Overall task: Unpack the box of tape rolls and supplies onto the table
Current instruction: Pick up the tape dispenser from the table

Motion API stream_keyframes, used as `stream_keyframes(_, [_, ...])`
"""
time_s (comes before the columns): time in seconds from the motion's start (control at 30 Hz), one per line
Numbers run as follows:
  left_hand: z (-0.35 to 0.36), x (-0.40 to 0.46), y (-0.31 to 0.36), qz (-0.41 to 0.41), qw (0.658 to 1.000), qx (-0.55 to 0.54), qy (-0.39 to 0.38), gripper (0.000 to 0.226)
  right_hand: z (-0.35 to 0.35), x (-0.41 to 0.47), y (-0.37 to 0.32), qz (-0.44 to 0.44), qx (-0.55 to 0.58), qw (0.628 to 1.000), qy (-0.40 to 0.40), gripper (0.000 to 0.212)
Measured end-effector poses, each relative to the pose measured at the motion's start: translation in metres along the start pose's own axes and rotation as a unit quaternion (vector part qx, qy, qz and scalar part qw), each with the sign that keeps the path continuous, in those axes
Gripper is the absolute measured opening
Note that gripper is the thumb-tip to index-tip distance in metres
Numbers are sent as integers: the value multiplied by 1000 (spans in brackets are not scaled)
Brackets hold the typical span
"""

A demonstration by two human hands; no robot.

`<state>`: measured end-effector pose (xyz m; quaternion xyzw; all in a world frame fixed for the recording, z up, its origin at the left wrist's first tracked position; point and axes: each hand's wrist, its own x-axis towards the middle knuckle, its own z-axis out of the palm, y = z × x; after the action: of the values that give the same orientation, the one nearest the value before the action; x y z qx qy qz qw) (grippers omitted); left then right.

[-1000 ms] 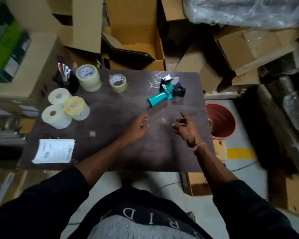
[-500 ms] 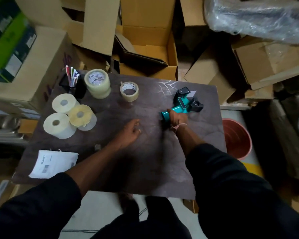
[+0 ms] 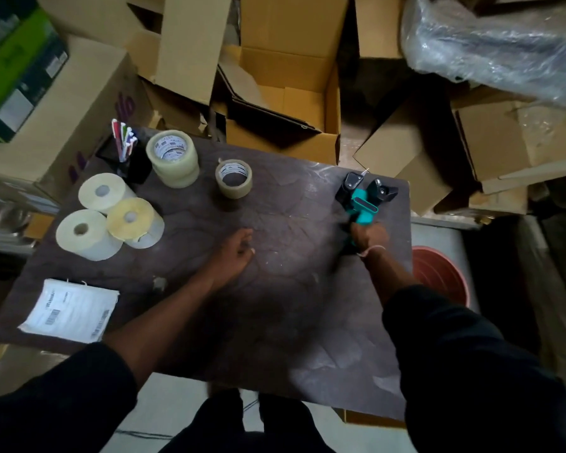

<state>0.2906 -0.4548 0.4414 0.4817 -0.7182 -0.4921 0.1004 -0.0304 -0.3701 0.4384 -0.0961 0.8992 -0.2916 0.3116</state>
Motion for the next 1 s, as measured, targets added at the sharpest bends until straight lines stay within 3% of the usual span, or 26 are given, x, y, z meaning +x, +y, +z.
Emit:
stream_keyframes(0.23, [-5, 4, 1, -22, 999, -8, 38, 48, -12, 9, 2, 4, -27, 999, -20, 63])
stream_keyframes(0.33, [-21, 6, 3, -21, 1000, -13, 17, 49, -1, -3, -3, 21, -1, 999, -24, 83])
stream_keyframes(0.37, [-29, 7, 2, -15, 1000, -7, 14, 50, 6, -14, -11, 13, -27, 1000, -2, 88])
stream_keyframes(0.43, [-48, 7, -1, 7, 1000, 15, 11, 53, 24, -47, -31, -23, -148, 982, 117, 77])
stream_keyframes(0.5, [-72, 3, -3, 29, 997, 65, 13, 55, 54, -80, -50, -132, -230, 949, 171, 70])
stream_keyframes(0.6, [-109, -3, -8, 61, 989, 135, 18, 54, 108, -106, -79, -329, -264, 906, 43, 68])
stream_keyframes(0.67, [-132, 0, -17, 86, 982, 164, 22, 57, 144, -112, -106, -358, -233, 903, -49, 67])
stream_keyframes(0.87, [-173, 13, -42, 117, 976, 181, 40, 53, 222, -123, -162, -290, -107, 948, -76, 44])
stream_keyframes(1.0, [-188, 10, -53, 127, 977, 167, 36, 53, 249, -138, -177, -262, -66, 961, -59, 52])
